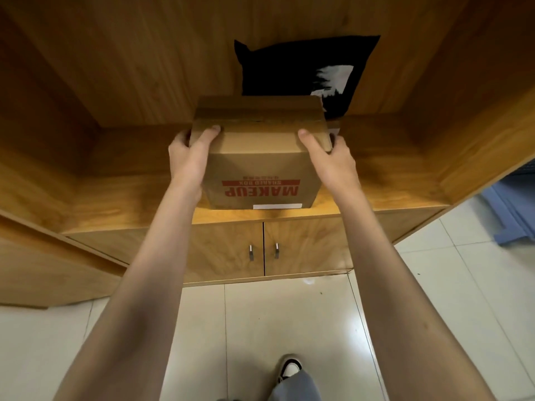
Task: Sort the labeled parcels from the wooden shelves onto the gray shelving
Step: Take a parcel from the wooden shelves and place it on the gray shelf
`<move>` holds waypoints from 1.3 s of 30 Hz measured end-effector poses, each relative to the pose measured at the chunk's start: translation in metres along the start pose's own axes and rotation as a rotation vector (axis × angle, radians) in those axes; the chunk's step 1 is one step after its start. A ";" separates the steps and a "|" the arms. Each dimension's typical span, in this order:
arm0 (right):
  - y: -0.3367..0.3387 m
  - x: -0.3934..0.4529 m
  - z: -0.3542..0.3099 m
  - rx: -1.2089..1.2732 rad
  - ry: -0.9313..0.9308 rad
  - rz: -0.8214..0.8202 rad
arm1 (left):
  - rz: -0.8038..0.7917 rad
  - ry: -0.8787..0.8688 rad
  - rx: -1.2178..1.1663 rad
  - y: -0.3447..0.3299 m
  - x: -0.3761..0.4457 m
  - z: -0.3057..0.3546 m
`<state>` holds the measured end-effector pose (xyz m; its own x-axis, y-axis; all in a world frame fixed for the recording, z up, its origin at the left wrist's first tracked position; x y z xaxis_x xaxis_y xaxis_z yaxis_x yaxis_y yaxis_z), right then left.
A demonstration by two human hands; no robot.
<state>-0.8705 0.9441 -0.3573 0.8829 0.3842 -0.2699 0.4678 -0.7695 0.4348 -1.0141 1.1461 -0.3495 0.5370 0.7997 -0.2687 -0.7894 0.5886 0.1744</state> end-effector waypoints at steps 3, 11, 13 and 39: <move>-0.007 0.005 0.007 0.115 -0.044 -0.071 | -0.055 0.093 -0.085 -0.003 0.005 -0.010; 0.009 -0.021 0.010 0.144 -0.047 -0.080 | -0.093 0.056 -0.070 -0.003 -0.017 -0.005; 0.017 -0.033 0.011 0.153 -0.038 -0.064 | -0.101 0.047 -0.075 -0.001 -0.029 -0.003; 0.193 -0.318 -0.042 0.386 0.153 0.207 | -0.719 -0.026 -0.076 -0.017 -0.264 0.130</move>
<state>-1.0596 0.6950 -0.1513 0.9656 0.2506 -0.0690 0.2569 -0.9605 0.1066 -1.1041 0.9407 -0.1585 0.9373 0.2210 -0.2695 -0.2563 0.9611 -0.1033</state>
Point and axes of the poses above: each hand's wrist, its own x-axis towards the middle knuckle, its own y-axis out of the back of the hand, z = x × y, the point moved 7 cm from there along x, towards the middle knuckle, and after that the axes turned 5 degrees about -z, right-handed, at the moved point
